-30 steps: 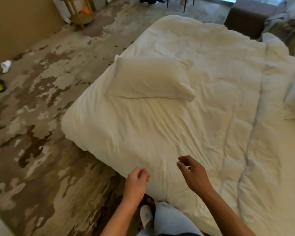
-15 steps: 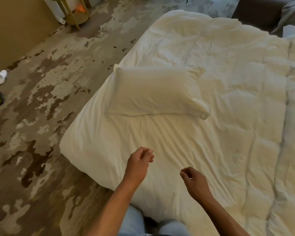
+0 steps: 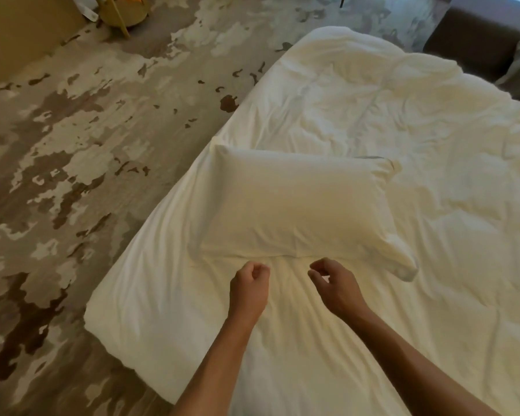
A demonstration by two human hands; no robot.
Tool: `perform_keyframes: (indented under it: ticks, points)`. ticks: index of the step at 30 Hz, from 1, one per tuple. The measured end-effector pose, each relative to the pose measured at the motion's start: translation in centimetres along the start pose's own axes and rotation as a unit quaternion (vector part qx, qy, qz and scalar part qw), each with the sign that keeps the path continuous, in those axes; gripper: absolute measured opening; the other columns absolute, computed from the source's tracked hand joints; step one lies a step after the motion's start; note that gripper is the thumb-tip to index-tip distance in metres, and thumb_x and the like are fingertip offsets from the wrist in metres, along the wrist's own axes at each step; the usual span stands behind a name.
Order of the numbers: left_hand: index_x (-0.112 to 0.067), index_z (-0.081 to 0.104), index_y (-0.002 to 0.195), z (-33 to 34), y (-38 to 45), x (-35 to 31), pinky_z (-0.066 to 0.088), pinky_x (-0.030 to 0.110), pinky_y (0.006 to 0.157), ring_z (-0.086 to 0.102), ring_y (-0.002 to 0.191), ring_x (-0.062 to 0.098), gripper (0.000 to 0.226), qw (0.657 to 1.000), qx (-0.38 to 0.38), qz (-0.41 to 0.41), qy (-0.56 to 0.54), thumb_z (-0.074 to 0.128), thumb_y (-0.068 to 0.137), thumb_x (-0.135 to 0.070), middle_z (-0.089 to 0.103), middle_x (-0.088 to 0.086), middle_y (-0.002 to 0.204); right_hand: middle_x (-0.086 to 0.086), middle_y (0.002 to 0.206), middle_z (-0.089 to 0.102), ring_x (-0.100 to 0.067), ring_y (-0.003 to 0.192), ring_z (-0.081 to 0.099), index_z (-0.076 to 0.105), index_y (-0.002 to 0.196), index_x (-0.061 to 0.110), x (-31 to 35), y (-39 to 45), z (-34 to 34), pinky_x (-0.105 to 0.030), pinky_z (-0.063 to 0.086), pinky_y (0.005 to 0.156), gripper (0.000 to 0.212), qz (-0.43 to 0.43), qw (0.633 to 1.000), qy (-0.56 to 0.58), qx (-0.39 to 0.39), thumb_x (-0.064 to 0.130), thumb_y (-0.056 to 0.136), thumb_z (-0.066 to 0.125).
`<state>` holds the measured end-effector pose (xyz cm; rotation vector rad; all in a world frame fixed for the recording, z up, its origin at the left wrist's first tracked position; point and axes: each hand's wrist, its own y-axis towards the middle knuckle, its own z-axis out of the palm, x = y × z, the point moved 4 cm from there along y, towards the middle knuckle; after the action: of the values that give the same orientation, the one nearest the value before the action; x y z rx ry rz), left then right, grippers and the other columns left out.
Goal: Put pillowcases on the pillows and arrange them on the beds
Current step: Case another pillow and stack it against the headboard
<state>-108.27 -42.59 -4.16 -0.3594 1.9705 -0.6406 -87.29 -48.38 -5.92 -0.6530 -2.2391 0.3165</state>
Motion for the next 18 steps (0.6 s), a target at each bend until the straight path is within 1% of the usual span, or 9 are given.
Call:
perform_keyframes:
  ticks: [2, 5, 7, 9, 12, 14, 16, 17, 18]
  points:
    - [-0.015, 0.067, 0.089, -0.1, 5.1, -3.0, 0.043, 0.028, 0.063, 0.062, 0.078, 0.018, 0.019, 0.999, -0.016, 0.027, 0.017, 0.058, 0.097, -0.03, 0.071, -0.001, 0.084, 0.004, 0.114, 0.073, -0.015, 0.106, 0.067, 0.071, 0.116, 0.02, 1.6, 4.5, -0.6, -0.036, 0.054, 0.091, 0.021, -0.019, 0.999, -0.044, -0.012, 0.032, 0.099, 0.066]
    - [-0.01, 0.069, 0.096, 0.5, 13.1, -7.4, 0.051, 0.033, 0.077, 0.066, 0.092, 0.027, 0.021, 0.995, -0.042, 0.067, 0.054, 0.057, 0.096, -0.027, 0.074, 0.008, 0.098, -0.002, 0.119, 0.072, -0.022, 0.11, 0.067, 0.07, 0.122, 0.017, 3.3, 11.7, -1.6, -0.036, 0.052, 0.092, 0.027, -0.032, 0.994, -0.102, -0.03, 0.032, 0.099, 0.066]
    - [-0.012, 0.069, 0.103, 1.3, 17.6, -9.5, 0.052, 0.035, 0.084, 0.064, 0.099, 0.028, 0.023, 0.99, -0.044, 0.1, 0.092, 0.056, 0.096, -0.03, 0.071, 0.008, 0.106, -0.005, 0.123, 0.07, -0.025, 0.112, 0.066, 0.069, 0.124, 0.017, 3.7, 15.9, -2.2, -0.036, 0.05, 0.091, 0.03, -0.027, 0.991, -0.124, -0.045, 0.033, 0.099, 0.066]
    - [-0.014, 0.067, 0.115, 2.1, 21.6, -10.9, 0.05, 0.037, 0.09, 0.059, 0.11, 0.028, 0.03, 0.979, -0.037, 0.138, 0.147, 0.056, 0.097, -0.036, 0.065, 0.009, 0.117, -0.006, 0.129, 0.066, -0.028, 0.114, 0.064, 0.066, 0.129, 0.018, 3.8, 19.8, -2.4, -0.036, 0.049, 0.091, 0.035, -0.023, 0.988, -0.147, -0.052, 0.035, 0.098, 0.066]
    - [-0.019, 0.057, 0.135, 3.5, 27.6, -11.6, 0.043, 0.046, 0.104, 0.045, 0.132, 0.03, 0.048, 0.942, -0.006, 0.179, 0.283, 0.053, 0.097, -0.048, 0.054, 0.01, 0.14, -0.007, 0.143, 0.058, -0.03, 0.128, 0.056, 0.061, 0.138, 0.017, 3.5, 25.3, -2.5, -0.039, 0.049, 0.1, 0.046, -0.029, 0.982, -0.182, -0.05, 0.039, 0.098, 0.064]
    - [-0.027, 0.048, 0.145, 4.3, 30.9, -11.2, 0.03, 0.057, 0.116, 0.025, 0.148, 0.03, 0.058, 0.921, 0.029, 0.175, 0.346, 0.051, 0.095, -0.056, 0.034, 0.008, 0.16, -0.008, 0.151, 0.053, -0.031, 0.135, 0.051, 0.058, 0.143, 0.015, 3.3, 28.9, -2.5, -0.042, 0.046, 0.108, 0.051, -0.038, 0.976, -0.208, -0.049, 0.043, 0.1, 0.059]
    - [-0.034, 0.042, 0.147, 5.3, 33.3, -10.2, 0.016, 0.068, 0.117, 0.003, 0.156, 0.027, 0.062, 0.915, 0.053, 0.164, 0.365, 0.052, 0.092, -0.061, 0.01, 0.0, 0.169, -0.011, 0.154, 0.051, -0.033, 0.139, 0.049, 0.056, 0.145, 0.014, 3.1, 32.6, -2.4, -0.044, 0.042, 0.114, 0.054, -0.052, 0.971, -0.227, -0.05, 0.046, 0.101, 0.055]
    - [-0.035, 0.041, 0.146, 5.6, 33.9, -9.7, 0.012, 0.072, 0.116, -0.004, 0.157, 0.027, 0.062, 0.911, 0.057, 0.167, 0.373, 0.052, 0.091, -0.062, 0.004, -0.002, 0.17, -0.012, 0.153, 0.052, -0.034, 0.139, 0.05, 0.056, 0.145, 0.014, 3.1, 34.5, -2.4, -0.044, 0.041, 0.115, 0.054, -0.06, 0.97, -0.232, -0.05, 0.047, 0.101, 0.054]
    - [-0.035, 0.042, 0.145, 5.9, 34.4, -9.2, 0.011, 0.074, 0.114, -0.007, 0.157, 0.026, 0.062, 0.906, 0.056, 0.174, 0.381, 0.051, 0.09, -0.064, 0.002, -0.002, 0.17, -0.012, 0.151, 0.055, -0.034, 0.137, 0.052, 0.056, 0.143, 0.014, 3.2, 36.4, -2.4, -0.043, 0.04, 0.115, 0.054, -0.064, 0.968, -0.236, -0.05, 0.049, 0.101, 0.053]
